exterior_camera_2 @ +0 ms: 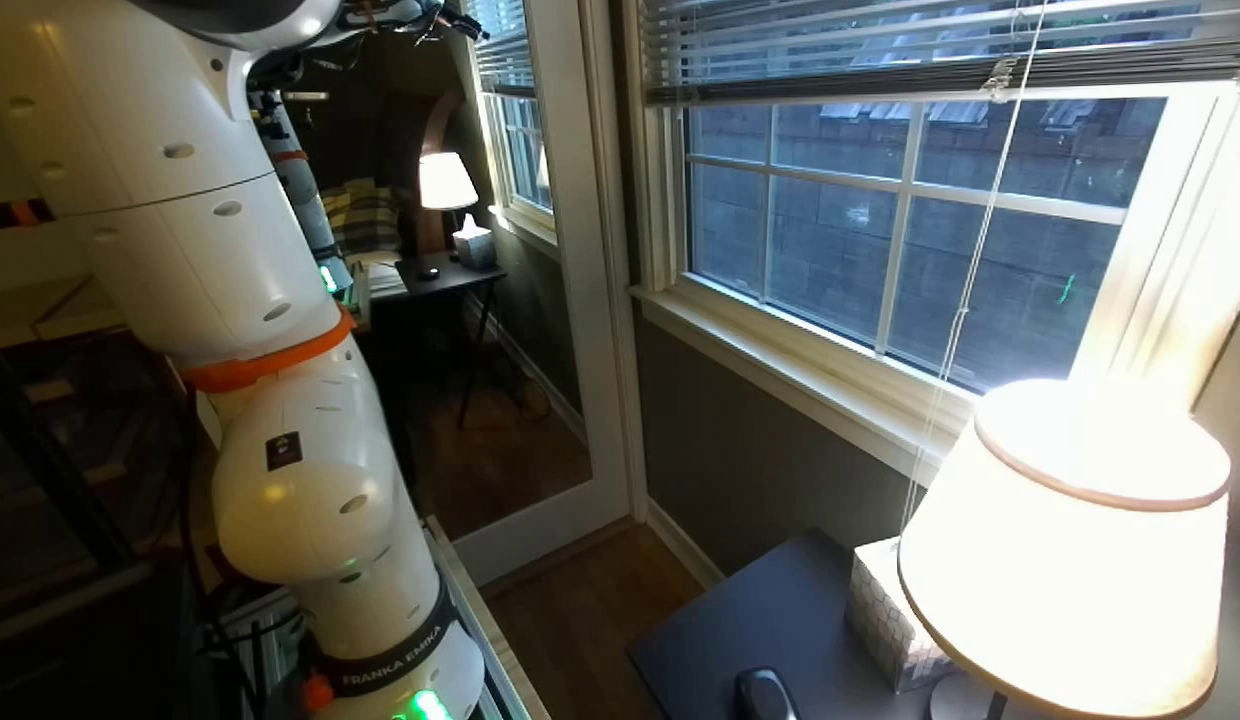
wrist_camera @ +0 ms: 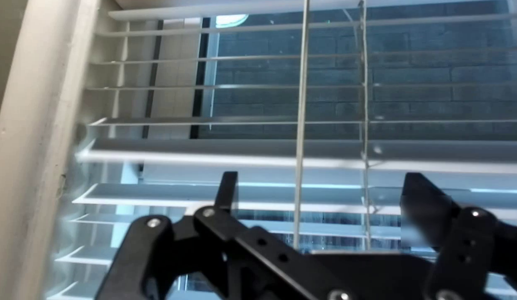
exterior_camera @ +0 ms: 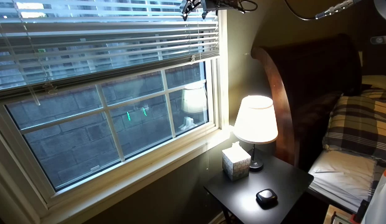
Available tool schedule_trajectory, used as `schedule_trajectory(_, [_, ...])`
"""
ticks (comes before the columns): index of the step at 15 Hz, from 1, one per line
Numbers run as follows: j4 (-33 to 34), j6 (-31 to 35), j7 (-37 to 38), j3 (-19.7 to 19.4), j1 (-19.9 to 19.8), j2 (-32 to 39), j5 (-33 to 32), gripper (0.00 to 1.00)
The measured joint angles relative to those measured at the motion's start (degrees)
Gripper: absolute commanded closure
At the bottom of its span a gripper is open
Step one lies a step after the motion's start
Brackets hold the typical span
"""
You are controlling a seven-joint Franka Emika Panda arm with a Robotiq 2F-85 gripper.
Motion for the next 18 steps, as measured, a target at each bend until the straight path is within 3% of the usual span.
schedule_trajectory(10, [9.14, -18.01, 3.26, 0.22, 0.0, -0.55, -0.04, 0.0])
schedule_trajectory(18, [10.42, -19.23, 3.36, 0.22, 0.0, -1.22, -0.03, 0.0])
